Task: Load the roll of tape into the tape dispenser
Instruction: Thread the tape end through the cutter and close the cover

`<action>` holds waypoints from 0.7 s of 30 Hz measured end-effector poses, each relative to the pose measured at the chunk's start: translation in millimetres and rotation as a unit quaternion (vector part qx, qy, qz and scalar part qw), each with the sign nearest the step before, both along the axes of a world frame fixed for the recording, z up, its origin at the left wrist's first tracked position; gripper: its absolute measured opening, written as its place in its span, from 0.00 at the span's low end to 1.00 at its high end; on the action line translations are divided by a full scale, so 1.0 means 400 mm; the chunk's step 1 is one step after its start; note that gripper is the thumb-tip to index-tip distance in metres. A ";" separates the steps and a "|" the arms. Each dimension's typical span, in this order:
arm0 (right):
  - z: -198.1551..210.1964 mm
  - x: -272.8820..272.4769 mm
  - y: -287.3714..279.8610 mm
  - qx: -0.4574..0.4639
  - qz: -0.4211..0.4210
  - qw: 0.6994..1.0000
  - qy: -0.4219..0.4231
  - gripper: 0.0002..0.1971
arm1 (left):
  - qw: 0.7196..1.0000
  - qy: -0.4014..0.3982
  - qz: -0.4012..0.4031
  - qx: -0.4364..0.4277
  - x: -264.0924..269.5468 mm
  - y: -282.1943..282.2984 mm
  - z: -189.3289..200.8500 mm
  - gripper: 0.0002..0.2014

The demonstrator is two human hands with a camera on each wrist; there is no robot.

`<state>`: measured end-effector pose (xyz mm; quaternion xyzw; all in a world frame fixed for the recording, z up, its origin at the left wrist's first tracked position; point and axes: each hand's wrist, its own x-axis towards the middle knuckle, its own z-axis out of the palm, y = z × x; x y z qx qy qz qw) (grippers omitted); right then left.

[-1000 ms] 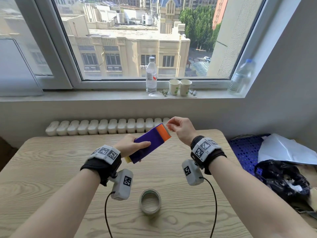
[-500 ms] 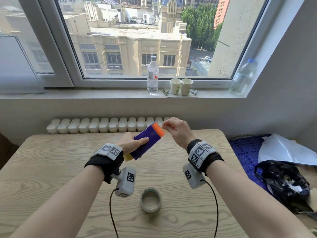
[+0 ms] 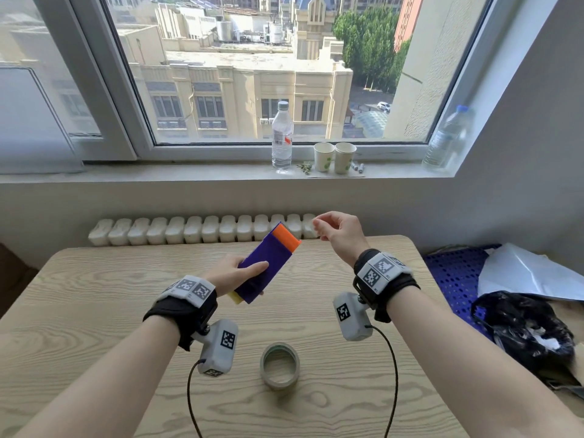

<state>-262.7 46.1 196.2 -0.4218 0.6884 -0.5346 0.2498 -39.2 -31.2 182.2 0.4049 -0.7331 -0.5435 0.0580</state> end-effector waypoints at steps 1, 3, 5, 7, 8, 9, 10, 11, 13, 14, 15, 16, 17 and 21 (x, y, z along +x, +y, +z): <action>-0.004 0.001 0.000 0.004 0.004 1.000 -0.002 0.03 | 1.000 -0.002 -0.005 -0.009 0.001 -0.001 0.000 0.15; -0.013 0.005 0.000 0.013 0.011 1.000 -0.008 0.04 | 0.999 -0.010 -0.019 -0.029 0.000 -0.004 -0.005 0.15; -0.023 0.008 -0.001 0.021 0.016 1.000 -0.007 0.05 | 0.998 -0.022 -0.031 -0.054 -0.005 0.000 -0.008 0.09; -0.034 0.012 -0.002 0.031 0.023 0.999 -0.006 0.06 | 0.996 -0.031 -0.034 -0.074 -0.009 -0.002 -0.016 0.08; -0.040 0.013 -0.002 0.037 0.027 0.999 -0.005 0.07 | 0.995 -0.036 -0.039 -0.082 -0.011 -0.003 -0.020 0.08; -0.046 0.014 -0.002 0.043 0.031 0.999 -0.003 0.08 | 0.994 -0.043 -0.044 -0.088 -0.012 -0.005 -0.027 0.08; -0.052 0.015 -0.002 0.049 0.035 0.998 -0.002 0.08 | 0.993 -0.053 -0.047 -0.092 -0.013 -0.005 -0.033 0.08; -0.058 0.016 -0.001 0.055 0.037 0.998 -0.002 0.08 | 0.992 -0.064 -0.049 -0.098 -0.016 -0.005 -0.041 0.08; -0.073 0.019 0.001 0.062 0.039 0.997 -0.003 0.07 | 0.989 -0.085 -0.043 -0.116 -0.026 -0.003 -0.065 0.08; -0.082 0.021 0.001 0.064 0.036 0.997 -0.004 0.07 | 0.987 -0.095 -0.037 -0.126 -0.031 0.003 -0.075 0.09; -0.093 0.022 0.001 0.066 0.031 0.997 -0.005 0.07 | 0.986 -0.097 -0.031 -0.135 -0.036 0.006 -0.089 0.10; -0.106 0.023 0.001 0.069 0.026 0.997 -0.006 0.07 | 0.984 -0.100 -0.025 -0.143 -0.040 0.008 -0.107 0.10; -0.121 0.023 0.001 0.075 0.022 0.997 -0.006 0.06 | 0.982 -0.112 -0.020 -0.149 -0.042 0.008 -0.125 0.10; -0.199 0.029 0.008 0.109 0.021 0.994 -0.008 0.07 | 0.964 -0.199 -0.020 -0.174 -0.043 0.010 -0.212 0.13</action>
